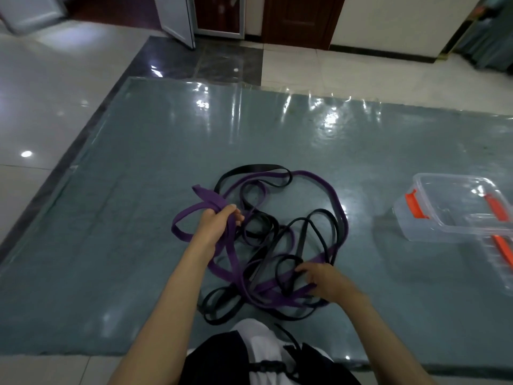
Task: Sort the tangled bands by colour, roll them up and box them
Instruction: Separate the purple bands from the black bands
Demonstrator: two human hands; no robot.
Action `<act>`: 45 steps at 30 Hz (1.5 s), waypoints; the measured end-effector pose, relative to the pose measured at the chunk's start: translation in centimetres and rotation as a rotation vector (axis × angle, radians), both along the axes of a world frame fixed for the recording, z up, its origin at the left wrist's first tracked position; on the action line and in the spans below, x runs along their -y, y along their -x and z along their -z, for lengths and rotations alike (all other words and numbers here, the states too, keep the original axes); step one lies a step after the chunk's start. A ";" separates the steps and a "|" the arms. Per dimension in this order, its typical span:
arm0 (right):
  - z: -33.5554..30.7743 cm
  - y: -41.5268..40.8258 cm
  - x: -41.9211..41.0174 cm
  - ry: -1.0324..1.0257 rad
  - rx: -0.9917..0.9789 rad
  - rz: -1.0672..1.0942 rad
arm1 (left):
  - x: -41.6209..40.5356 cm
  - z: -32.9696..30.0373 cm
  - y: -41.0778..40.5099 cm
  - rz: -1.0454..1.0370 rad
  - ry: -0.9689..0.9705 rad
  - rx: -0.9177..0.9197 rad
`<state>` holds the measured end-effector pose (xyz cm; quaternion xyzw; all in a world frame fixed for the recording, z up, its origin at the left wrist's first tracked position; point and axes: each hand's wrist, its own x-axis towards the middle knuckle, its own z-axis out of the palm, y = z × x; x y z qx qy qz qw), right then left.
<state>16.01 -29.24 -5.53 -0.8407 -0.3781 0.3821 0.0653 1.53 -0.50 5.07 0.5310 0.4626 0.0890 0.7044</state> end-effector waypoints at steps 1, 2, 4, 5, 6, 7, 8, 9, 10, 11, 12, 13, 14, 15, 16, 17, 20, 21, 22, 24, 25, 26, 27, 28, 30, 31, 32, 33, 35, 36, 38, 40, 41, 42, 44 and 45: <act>-0.1 0.1 0.2 -0.024 0.040 0.023 | 0.1 0.0 0.0 0.005 -0.005 0.002; -0.3 0.1 0.4 -0.050 0.083 0.056 | 0.1 0.1 0.0 0.009 -0.010 0.004; -0.7 0.2 0.9 -0.103 0.166 0.125 | 0.2 0.2 0.3 0.006 -0.019 0.012; -1.0 0.4 1.1 -0.124 0.206 0.164 | 0.3 0.4 0.5 0.000 -0.025 0.018; -1.3 0.5 1.5 -0.146 0.246 0.205 | 0.4 0.6 0.7 -0.009 -0.031 0.025; -1.5 0.8 2.0 -0.173 0.290 0.252 | 0.6 0.9 0.9 -0.020 -0.037 0.031; -1.7 1.0 2.6 -0.204 0.334 0.308 | 0.7 1.2 1.1 -0.032 -0.042 0.035; -1.8 1.3 3.3 -0.233 0.370 0.376 | 0.8 1.5 1.2 -0.050 -0.045 0.036; -2.0 1.5 4.0 -0.260 0.384 0.448 | 1.0 1.8 1.4 -0.070 -0.045 0.037; -2.1 1.6 4.8 -0.272 0.371 0.509 | 1.2 2.1 1.5 -0.092 -0.042 0.044; -2.2 1.7 5.5 -0.259 0.338 0.544 | 1.4 2.3 1.5 -0.112 -0.037 0.056; -2.4 1.9 6.1 -0.213 0.286 0.555 | 1.7 2.5 1.6 -0.130 -0.034 0.069; -2.5 2.0 6.5 -0.154 0.211 0.561 | 1.9 2.6 1.7 -0.143 -0.033 0.081; -2.5 2.3 6.7 -0.103 0.113 0.575 | 2.0 2.8 1.7 -0.153 -0.034 0.091; -2.7 2.7 6.8 -0.065 -0.003 0.592 | 2.2 2.9 1.8 -0.158 -0.039 0.098; -2.9 3.3 6.6 -0.032 -0.122 0.610 | 2.4 3.1 1.9 -0.156 -0.043 0.103; -3.6 5.6 4.9 0.017 -0.436 0.635 | 3.2 3.5 2.3 -0.113 -0.050 0.118; -3.8 6.5 4.0 0.010 -0.510 0.612 | 3.4 3.6 2.5 -0.082 -0.058 0.121; -4.0 7.4 2.9 -0.011 -0.566 0.583 | 3.7 3.8 2.9 -0.037 -0.069 0.125; -4.4 8.8 0.2 -0.086 -0.641 0.556 | 4.1 4.1 3.8 0.083 -0.096 0.122; -4.6 9.3 -1.2 -0.132 -0.659 0.554 | 4.4 4.2 4.3 0.146 -0.117 0.110; -5.0 9.8 -2.6 -0.183 -0.662 0.553 | 4.6 4.4 4.9 0.208 -0.145 0.088; -5.4 10.2 -4.0 -0.244 -0.654 0.550 | 4.8 4.6 5.4 0.267 -0.172 0.055; -5.8 10.5 -5.3 -0.314 -0.637 0.541 | 5.0 4.9 5.9 0.330 -0.199 0.013; -6.5 11.0 -7.4 -0.454 -0.593 0.504 | 5.3 5.2 6.9 0.435 -0.236 -0.042; -6.8 11.1 -8.1 -0.506 -0.582 0.487 | 5.5 5.2 7.3 0.446 -0.221 -0.045; -7.0 11.1 -8.7 -0.542 -0.586 0.472 | 5.5 5.1 7.7 0.413 -0.173 -0.029; -7.3 11.0 -9.1 -0.563 -0.613 0.456 | 5.4 4.9 8.0 0.356 -0.114 -0.007; -7.6 10.8 -9.4 -0.583 -0.733 0.438 | 5.0 4.4 8.6 0.257 -0.048 0.009; -7.7 10.6 -9.3 -0.586 -0.811 0.455 | 4.7 4.2 8.8 0.222 -0.039 0.008; -7.5 10.1 -8.9 -0.590 -0.944 0.537 | 4.1 4.2 9.0 0.130 -0.041 0.002; -6.7 9.3 -8.5 -0.621 -0.964 0.664 | 3.9 3.9 9.0 0.054 -0.054 -0.028; -6.0 8.7 -8.3 -0.632 -0.889 0.720 | 3.9 3.8 9.0 0.033 -0.047 -0.043; -5.2 8.2 -8.0 -0.624 -0.744 0.735 | 3.9 3.7 9.1 0.014 -0.031 -0.047; -3.6 6.7 -7.1 -0.520 -0.335 0.537 | 3.5 3.5 9.3 -0.004 -0.016 -0.043; -2.9 6.0 -6.5 -0.421 -0.184 0.337 | 3.1 3.5 9.4 0.008 -0.020 -0.037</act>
